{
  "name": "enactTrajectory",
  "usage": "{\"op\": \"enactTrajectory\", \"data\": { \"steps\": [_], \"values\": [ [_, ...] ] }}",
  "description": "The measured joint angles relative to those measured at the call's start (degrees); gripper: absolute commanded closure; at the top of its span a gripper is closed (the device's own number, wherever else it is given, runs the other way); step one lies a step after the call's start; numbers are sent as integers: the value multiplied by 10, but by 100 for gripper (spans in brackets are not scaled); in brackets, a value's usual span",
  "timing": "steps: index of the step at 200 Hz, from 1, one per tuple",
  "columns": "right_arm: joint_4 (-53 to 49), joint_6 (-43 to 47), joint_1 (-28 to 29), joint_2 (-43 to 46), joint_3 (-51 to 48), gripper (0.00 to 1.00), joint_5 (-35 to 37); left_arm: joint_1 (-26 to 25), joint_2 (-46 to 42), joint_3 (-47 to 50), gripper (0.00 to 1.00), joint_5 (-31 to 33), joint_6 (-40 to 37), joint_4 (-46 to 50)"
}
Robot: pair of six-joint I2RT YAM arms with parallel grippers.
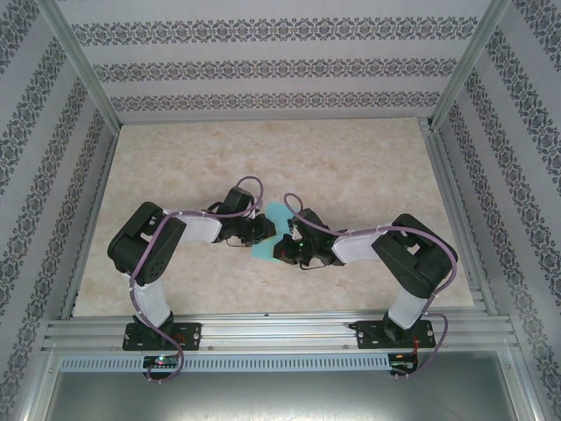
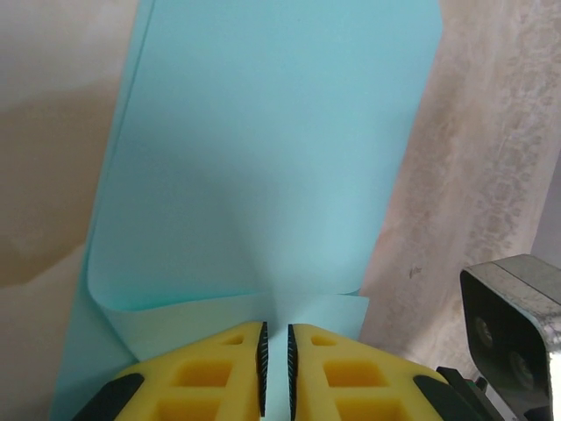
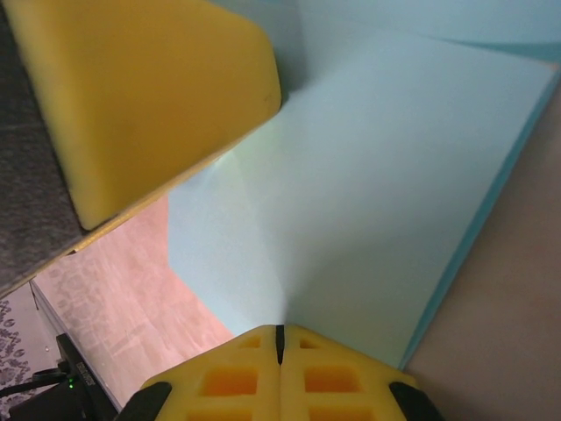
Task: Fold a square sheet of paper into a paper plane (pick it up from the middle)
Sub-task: Fold the triangle a second time at the center of the table.
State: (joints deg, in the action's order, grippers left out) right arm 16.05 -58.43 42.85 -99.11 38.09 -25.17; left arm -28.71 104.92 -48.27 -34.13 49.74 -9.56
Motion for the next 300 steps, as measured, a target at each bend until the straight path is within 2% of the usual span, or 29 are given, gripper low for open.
{"op": "enactTrajectory", "data": {
  "steps": [116, 169, 201, 226, 260, 300],
  "values": [
    [-15, 23, -4, -6, 11, 99, -11, 72, 8, -22, 81, -15, -31, 38],
    [-67, 68, -14, -8, 35, 98, -28, 106, -2, -48, 80, 15, -63, 92],
    [-94, 93, -23, -8, 43, 97, -42, 99, -46, -47, 80, 3, -70, 99],
    [-109, 109, -29, -8, 48, 97, -49, 69, -64, -47, 80, -21, -74, 94],
    [-116, 116, -30, -8, 50, 95, -52, 25, -33, -47, 81, -50, -75, 83],
    [-116, 108, -30, -7, 50, 93, -53, 22, 17, -40, 83, -42, -75, 74]
  ]
}}
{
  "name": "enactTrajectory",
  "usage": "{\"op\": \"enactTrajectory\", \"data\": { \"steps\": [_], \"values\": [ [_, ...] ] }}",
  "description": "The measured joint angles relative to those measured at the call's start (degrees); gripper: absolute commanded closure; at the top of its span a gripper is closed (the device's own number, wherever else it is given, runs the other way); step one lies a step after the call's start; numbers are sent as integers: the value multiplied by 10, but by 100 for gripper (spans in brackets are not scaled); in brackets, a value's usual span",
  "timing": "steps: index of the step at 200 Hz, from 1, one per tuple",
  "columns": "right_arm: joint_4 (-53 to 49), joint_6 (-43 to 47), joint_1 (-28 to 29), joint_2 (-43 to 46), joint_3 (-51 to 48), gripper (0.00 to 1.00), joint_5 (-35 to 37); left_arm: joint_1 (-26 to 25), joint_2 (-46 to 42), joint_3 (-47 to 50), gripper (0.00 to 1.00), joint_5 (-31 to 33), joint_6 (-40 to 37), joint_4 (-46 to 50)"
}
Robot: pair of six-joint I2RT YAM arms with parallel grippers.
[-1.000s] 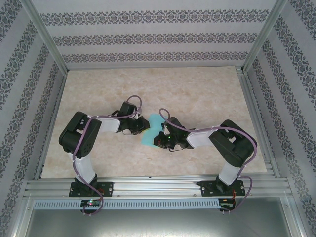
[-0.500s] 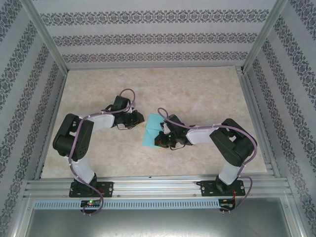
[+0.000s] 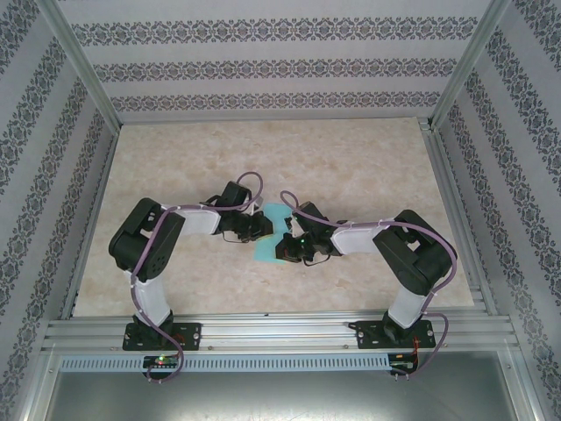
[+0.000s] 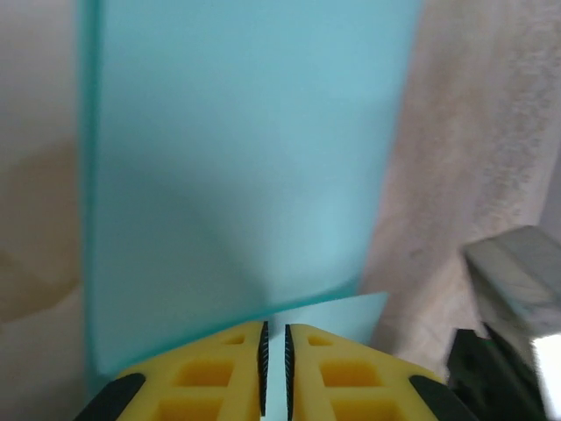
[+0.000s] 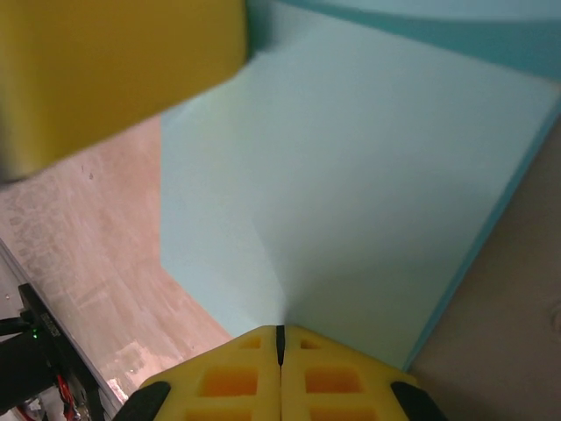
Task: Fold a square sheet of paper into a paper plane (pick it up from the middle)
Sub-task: Fold the triangle a second time at the center of the table.
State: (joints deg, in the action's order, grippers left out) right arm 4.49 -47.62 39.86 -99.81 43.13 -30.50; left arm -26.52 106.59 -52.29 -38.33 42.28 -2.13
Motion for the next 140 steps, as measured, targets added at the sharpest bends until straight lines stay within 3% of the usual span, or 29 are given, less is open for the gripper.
{"op": "enactTrajectory", "data": {
  "steps": [76, 140],
  "values": [
    [-13, -37, 0, 14, 36, 90, 11, 0, 1, 2, 84, 6, 0, -4],
    [2, -59, 0, -57, 70, 91, 17, 3, 0, 2, 84, 9, 0, -5]
  ]
}}
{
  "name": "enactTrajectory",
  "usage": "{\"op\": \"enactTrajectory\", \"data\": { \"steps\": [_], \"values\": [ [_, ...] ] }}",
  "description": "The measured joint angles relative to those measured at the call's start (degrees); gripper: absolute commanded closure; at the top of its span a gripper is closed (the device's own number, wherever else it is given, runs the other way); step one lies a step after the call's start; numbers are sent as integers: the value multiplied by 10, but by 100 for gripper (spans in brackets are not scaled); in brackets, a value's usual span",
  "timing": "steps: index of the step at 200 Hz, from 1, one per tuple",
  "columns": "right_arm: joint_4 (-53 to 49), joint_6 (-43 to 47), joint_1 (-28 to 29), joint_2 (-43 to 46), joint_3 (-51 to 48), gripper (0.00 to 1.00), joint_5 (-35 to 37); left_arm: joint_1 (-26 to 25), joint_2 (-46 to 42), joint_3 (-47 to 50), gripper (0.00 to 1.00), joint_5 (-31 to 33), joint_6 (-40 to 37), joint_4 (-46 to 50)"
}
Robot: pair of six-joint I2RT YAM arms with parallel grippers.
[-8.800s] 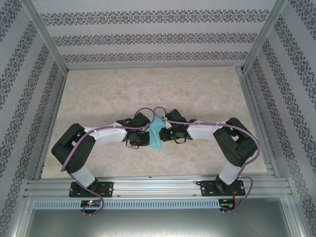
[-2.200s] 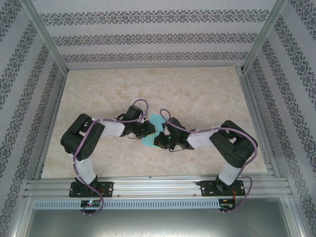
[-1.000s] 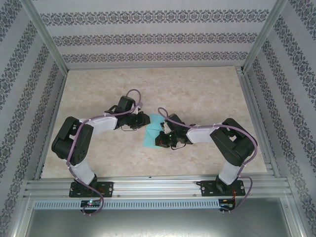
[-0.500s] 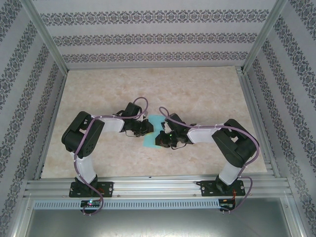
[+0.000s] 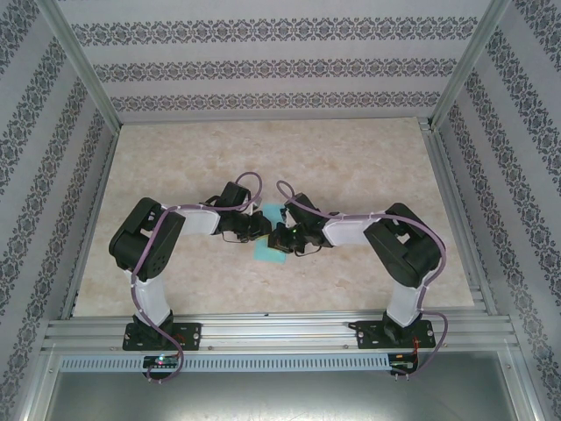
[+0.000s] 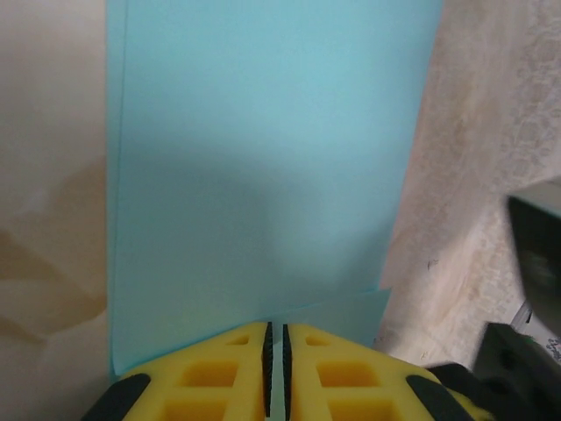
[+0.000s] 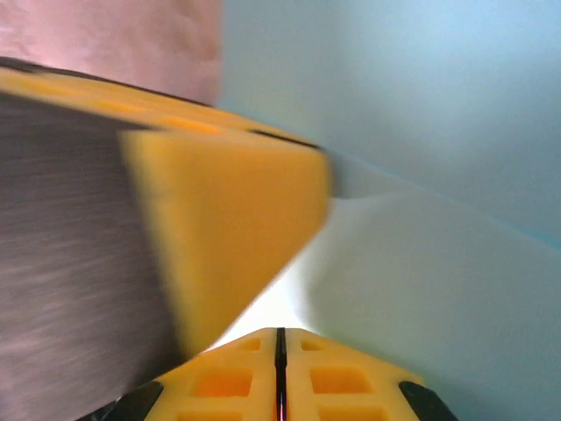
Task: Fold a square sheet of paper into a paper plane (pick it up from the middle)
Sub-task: Fold the triangle a second time at the center of the table.
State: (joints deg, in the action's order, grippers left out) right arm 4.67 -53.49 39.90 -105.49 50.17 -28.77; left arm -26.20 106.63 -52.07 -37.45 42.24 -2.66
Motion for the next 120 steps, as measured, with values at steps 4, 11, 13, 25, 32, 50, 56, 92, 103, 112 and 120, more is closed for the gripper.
{"op": "enactTrajectory", "data": {
  "steps": [4, 11, 13, 25, 32, 50, 56, 92, 103, 112, 120],
  "values": [
    [5, -2, 0, -4, -1, 91, -5, 0, 0, 0, 84, 1, 0, 0],
    [7, -3, 0, -4, 0, 91, -5, 0, 0, 0, 84, 2, 0, -1],
    [7, -3, 0, -4, 0, 91, -5, 0, 0, 0, 84, 2, 0, -2],
    [8, -4, 0, -4, -1, 91, -5, 0, 0, 1, 85, 3, 0, -3],
    [10, -4, 0, -4, -2, 90, -5, 0, 0, 1, 85, 3, 0, -3],
    [20, -4, 0, 0, -10, 90, -4, 0, 0, 2, 86, 4, 1, -4],
    [23, -3, 0, 1, -13, 90, -4, 0, 0, 2, 86, 4, 2, -4],
    [23, -3, 0, 28, -43, 89, -3, 0, 0, 5, 87, 6, 4, -9],
    [24, -3, 0, 39, -57, 88, -4, 0, 0, 6, 87, 6, 4, -10],
    [25, -4, 0, 46, -67, 88, -5, 0, 0, 6, 87, 6, 4, -11],
    [28, -4, 1, 52, -75, 88, -7, 0, 0, 6, 87, 6, 4, -11]
  ]
}}
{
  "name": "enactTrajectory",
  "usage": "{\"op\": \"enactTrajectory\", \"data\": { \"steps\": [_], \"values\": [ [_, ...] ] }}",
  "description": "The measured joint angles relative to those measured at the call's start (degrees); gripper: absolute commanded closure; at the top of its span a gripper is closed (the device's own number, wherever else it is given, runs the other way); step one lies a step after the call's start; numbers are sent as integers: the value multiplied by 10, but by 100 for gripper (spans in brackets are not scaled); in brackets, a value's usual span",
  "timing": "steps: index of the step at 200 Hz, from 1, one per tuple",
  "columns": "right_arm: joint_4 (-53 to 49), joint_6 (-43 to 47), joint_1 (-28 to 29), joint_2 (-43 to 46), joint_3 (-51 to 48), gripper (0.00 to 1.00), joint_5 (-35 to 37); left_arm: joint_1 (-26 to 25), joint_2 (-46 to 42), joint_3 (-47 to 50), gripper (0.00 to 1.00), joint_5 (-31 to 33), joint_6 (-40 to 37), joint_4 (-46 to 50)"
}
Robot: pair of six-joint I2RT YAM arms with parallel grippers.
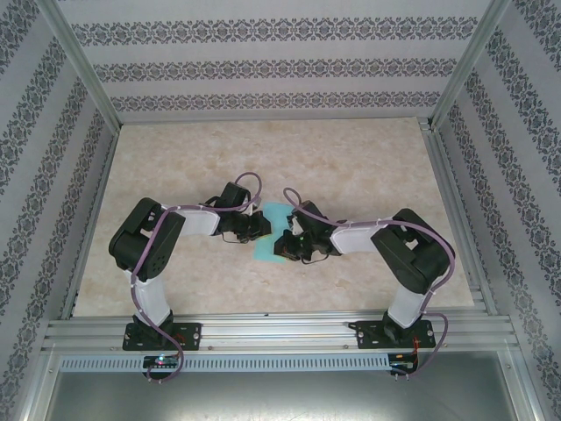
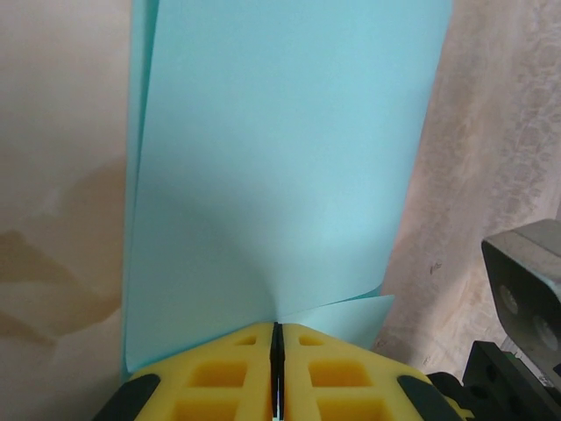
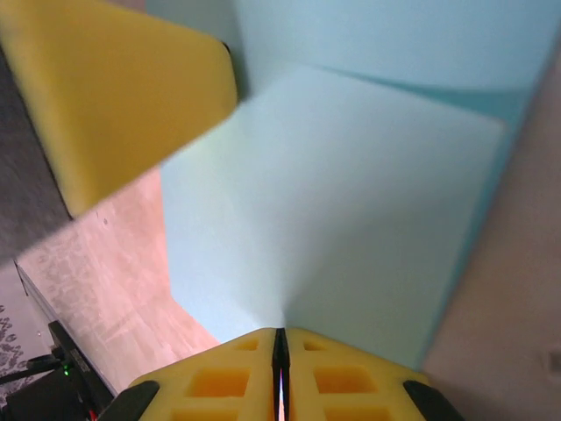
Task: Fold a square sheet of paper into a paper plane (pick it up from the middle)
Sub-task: Fold the triangle a second time at the center of the table.
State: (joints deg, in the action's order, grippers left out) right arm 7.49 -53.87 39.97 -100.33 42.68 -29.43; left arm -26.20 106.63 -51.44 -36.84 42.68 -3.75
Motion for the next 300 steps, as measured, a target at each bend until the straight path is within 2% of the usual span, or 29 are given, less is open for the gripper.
{"op": "enactTrajectory", "data": {
  "steps": [73, 147, 174, 207, 247, 300],
  "values": [
    [30, -4, 6, 50, -70, 88, -1, 0, 0, 1, 87, 0, 0, -2],
    [-76, 2, 12, 110, -57, 87, 32, 0, -1, 1, 86, -1, 0, -2],
    [-68, 2, 12, 100, -16, 87, 32, 0, -1, 1, 86, -1, 0, -2],
    [-37, 0, 11, 44, 21, 88, 31, 0, -1, 1, 86, -1, 0, -2],
    [-28, -2, 7, 2, 15, 96, 27, 0, -1, 2, 85, -3, 0, -6],
    [14, 2, 3, 3, -10, 98, 13, 20, -2, 11, 83, -25, 4, -23]
  ]
}}
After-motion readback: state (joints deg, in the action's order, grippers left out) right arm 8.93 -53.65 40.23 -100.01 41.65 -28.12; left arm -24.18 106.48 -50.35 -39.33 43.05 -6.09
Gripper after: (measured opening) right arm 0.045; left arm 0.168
